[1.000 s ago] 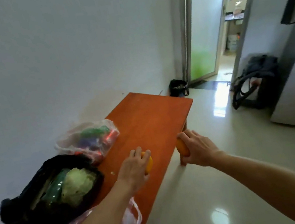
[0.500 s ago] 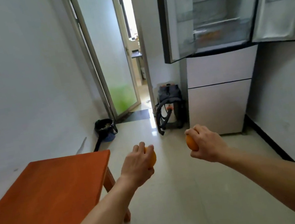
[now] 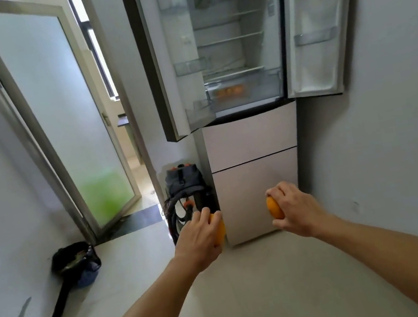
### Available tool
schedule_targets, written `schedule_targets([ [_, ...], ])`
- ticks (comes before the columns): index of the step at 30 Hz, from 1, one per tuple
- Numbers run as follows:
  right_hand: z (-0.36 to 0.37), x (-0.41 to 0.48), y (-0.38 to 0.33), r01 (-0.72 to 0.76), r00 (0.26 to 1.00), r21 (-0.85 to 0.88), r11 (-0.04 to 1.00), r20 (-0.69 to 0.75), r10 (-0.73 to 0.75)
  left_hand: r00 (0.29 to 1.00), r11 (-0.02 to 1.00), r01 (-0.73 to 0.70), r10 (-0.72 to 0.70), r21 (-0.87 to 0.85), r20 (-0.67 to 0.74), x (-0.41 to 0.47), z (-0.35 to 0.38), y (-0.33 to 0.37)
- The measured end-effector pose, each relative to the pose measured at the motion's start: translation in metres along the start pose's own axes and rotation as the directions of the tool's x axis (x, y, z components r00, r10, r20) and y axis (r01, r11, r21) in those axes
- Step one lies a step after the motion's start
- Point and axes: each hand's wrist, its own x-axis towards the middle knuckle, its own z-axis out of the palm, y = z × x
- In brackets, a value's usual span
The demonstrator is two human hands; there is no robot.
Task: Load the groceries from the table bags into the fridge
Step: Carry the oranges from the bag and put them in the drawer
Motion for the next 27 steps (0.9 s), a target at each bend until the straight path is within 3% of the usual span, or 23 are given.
schedule_targets([
  [6, -0.018, 0.104, 0.061, -0.145, 0.986, 0.003, 0.989, -0.085, 0.144, 0.991, 0.994, -0.111, 0.113, 0.022, -0.065, 0.160, -0.003, -0.046],
  [15, -0.016, 0.227, 0.188, -0.252, 0.960, -0.053, 0.966, -0.141, 0.242, 0.969, 0.979, -0.206, 0.204, 0.001, -0.142, 0.369, 0.019, -0.052],
  [23, -0.026, 0.385, 0.316, -0.204, 0.955, -0.018, 0.979, -0.222, 0.195, 0.964, 0.991, -0.129, 0.120, -0.021, -0.237, 0.565, 0.008, -0.068],
  [27, -0.039, 0.458, 0.363, -0.145, 0.953, 0.011, 0.989, -0.266, 0.143, 0.952, 0.995, -0.034, 0.004, -0.093, -0.306, 0.644, -0.006, -0.088],
])
